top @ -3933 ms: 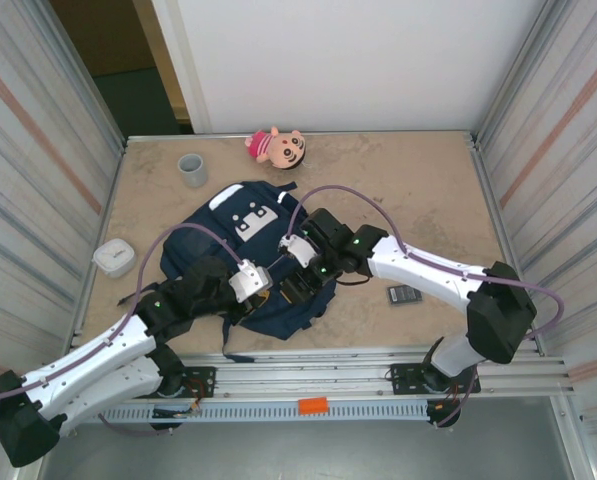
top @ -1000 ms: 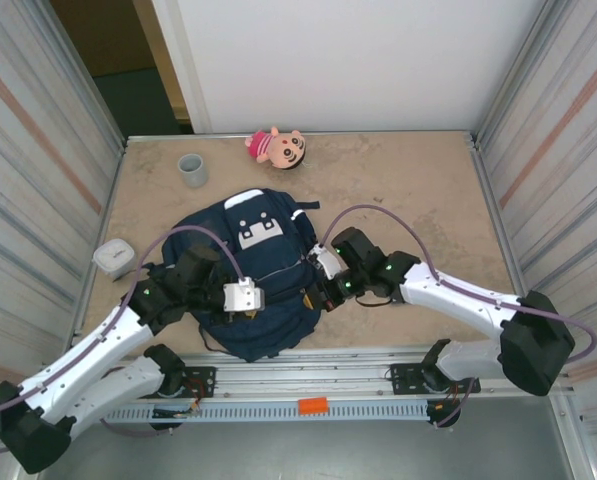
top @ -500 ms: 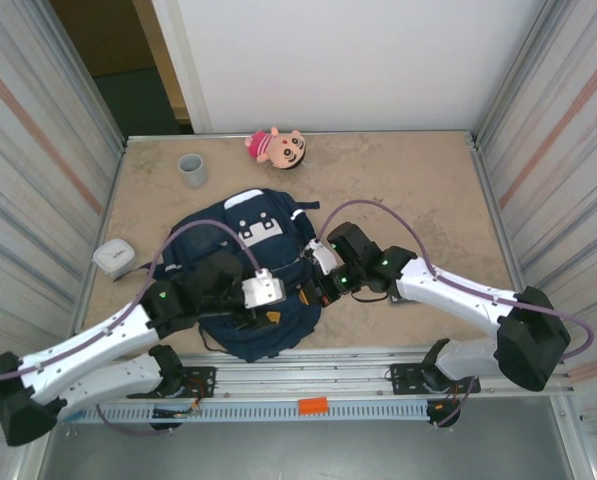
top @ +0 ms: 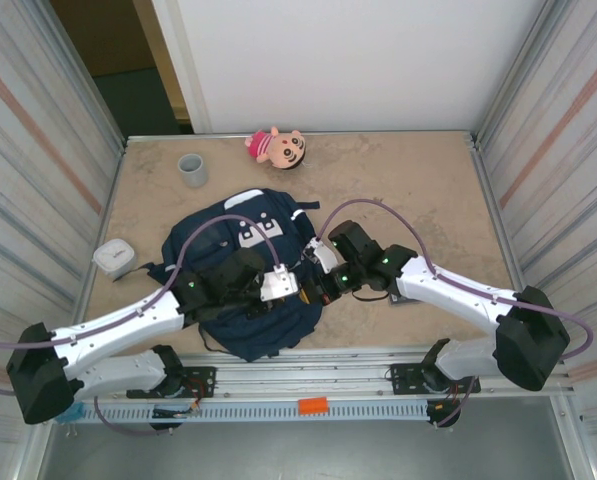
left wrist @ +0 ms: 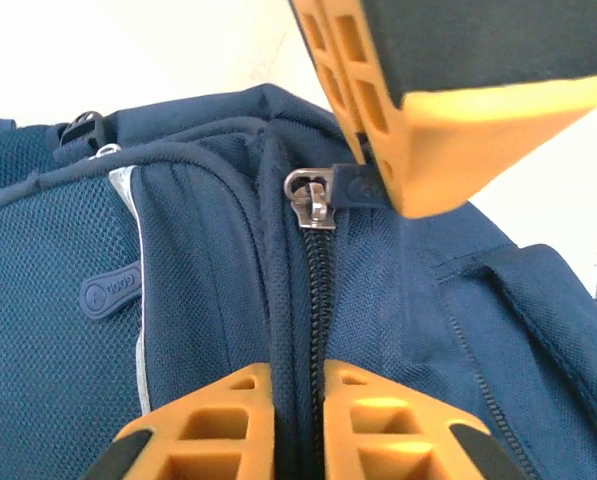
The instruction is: Pack the student bag
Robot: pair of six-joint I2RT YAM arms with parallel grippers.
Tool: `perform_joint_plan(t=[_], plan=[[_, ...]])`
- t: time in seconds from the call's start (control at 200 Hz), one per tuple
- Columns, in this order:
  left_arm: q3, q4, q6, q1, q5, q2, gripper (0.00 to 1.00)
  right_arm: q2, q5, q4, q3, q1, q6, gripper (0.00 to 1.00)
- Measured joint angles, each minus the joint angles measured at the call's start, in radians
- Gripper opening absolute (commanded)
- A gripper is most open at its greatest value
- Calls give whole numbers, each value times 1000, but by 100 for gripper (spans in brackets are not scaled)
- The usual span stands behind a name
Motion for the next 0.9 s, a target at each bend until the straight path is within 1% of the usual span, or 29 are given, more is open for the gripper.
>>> perform_joint_plan(t=[0.17,0.326,0.446,0.566,0.581,0.626,0.641,0.651,0.671,0.681,0.702,0.737,0.782,0.832,0.902], plan=[[-18,-18,79,74,110,-61,9,0,-29,20,0,-11,-4,0],[-24,-76,147,106,159,-126,10,8,-52,33,0,-16,-8,0],[-32,-134,193,146,186,-180,13,24,-76,42,2,-16,-11,0],[-32,-198,234,168,172,-232,22,37,-79,41,19,-16,-19,0],[-32,-207,235,168,169,-237,24,40,-78,38,23,-17,-20,0],[-31,-240,253,168,158,-253,31,49,-73,24,36,-21,-26,0],[-31,-250,257,168,154,-257,36,53,-72,21,39,-23,-27,0],[-31,-259,255,168,153,-259,37,55,-70,16,42,-24,-30,0],[-29,-277,266,168,151,-264,43,60,-65,7,48,-26,-34,0],[-27,-287,259,168,150,-266,44,63,-63,4,50,-29,-35,0],[-26,-301,271,168,149,-267,49,67,-56,0,54,-30,-39,0],[-20,-328,267,168,149,-269,56,74,-46,-8,61,-32,-42,0],[-9,-354,244,168,157,-266,60,80,-35,-16,68,-32,-45,0],[2,-359,216,168,166,-264,62,83,-24,-19,72,-27,-48,0],[17,-327,133,152,154,-259,66,83,-16,-23,78,-15,-48,0]])
